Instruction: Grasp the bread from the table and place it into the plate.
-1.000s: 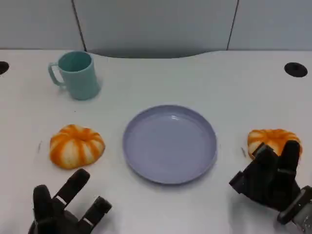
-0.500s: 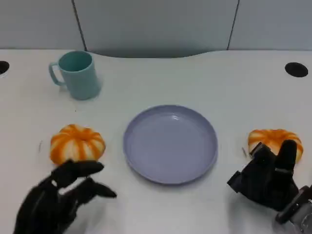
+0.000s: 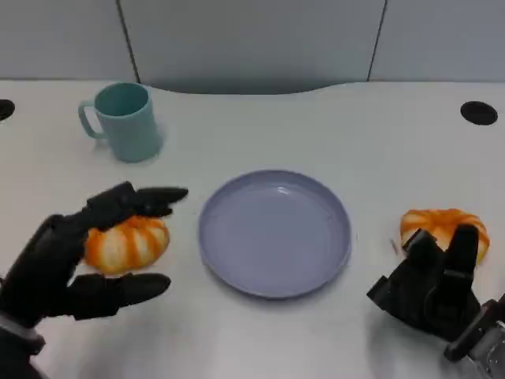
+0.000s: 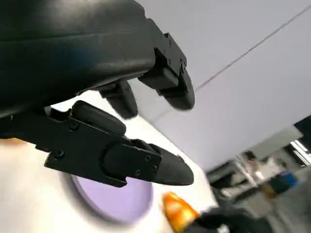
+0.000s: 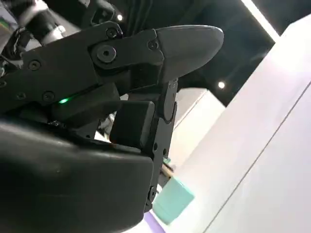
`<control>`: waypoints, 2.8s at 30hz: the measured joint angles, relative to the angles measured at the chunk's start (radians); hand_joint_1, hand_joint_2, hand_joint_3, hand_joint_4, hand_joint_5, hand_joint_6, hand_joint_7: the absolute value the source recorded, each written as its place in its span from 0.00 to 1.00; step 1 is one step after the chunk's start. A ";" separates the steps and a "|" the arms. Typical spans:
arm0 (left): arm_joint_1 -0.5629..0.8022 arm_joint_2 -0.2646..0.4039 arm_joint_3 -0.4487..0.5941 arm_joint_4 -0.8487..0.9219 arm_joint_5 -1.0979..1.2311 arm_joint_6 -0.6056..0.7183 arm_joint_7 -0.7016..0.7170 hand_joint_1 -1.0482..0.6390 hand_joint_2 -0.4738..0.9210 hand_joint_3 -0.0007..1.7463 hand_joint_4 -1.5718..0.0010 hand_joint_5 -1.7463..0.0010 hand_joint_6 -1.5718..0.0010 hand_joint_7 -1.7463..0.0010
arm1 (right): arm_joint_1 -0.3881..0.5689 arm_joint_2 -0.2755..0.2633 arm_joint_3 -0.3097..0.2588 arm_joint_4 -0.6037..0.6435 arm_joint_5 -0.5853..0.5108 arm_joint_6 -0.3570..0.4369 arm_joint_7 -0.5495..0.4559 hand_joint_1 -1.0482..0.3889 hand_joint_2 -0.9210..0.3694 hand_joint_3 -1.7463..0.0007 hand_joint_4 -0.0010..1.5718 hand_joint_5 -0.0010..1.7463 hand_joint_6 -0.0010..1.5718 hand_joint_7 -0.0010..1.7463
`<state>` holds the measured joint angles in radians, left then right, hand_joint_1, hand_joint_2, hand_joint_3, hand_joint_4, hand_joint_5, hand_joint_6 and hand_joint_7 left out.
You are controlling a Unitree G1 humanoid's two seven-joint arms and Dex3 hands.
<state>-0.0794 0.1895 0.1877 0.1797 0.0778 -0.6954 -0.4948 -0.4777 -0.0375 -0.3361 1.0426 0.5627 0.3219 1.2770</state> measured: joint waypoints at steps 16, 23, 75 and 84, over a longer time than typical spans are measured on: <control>-0.512 0.166 -0.417 1.003 0.678 -0.008 0.851 0.00 1.00 0.12 0.99 0.96 0.95 0.93 | 0.031 -0.002 0.011 -0.074 -0.002 0.003 -0.007 0.21 0.00 0.85 1.00 0.07 0.93 0.01; -0.553 0.152 -0.538 1.128 0.690 0.143 0.858 0.06 0.99 0.03 0.95 0.92 0.89 0.93 | 0.088 0.015 0.020 -0.176 -0.001 -0.002 -0.046 0.20 0.00 0.83 1.00 0.10 0.94 0.01; -0.719 -0.155 -0.542 1.069 0.457 -0.202 0.831 0.08 1.00 0.26 0.99 0.93 0.95 0.98 | 0.058 0.082 0.024 -0.128 0.019 -0.097 -0.050 0.21 0.00 0.86 1.00 0.11 0.94 0.01; -0.653 -0.094 -0.473 0.972 0.311 -0.178 0.581 0.00 1.00 0.44 1.00 1.00 1.00 1.00 | 0.079 0.096 0.022 -0.184 0.019 -0.106 -0.065 0.22 0.00 0.83 1.00 0.12 0.92 0.00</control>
<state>-0.7329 0.0960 -0.2850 1.1515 0.3884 -0.8729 0.0865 -0.3991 0.0580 -0.3137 0.8587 0.5813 0.2161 1.2122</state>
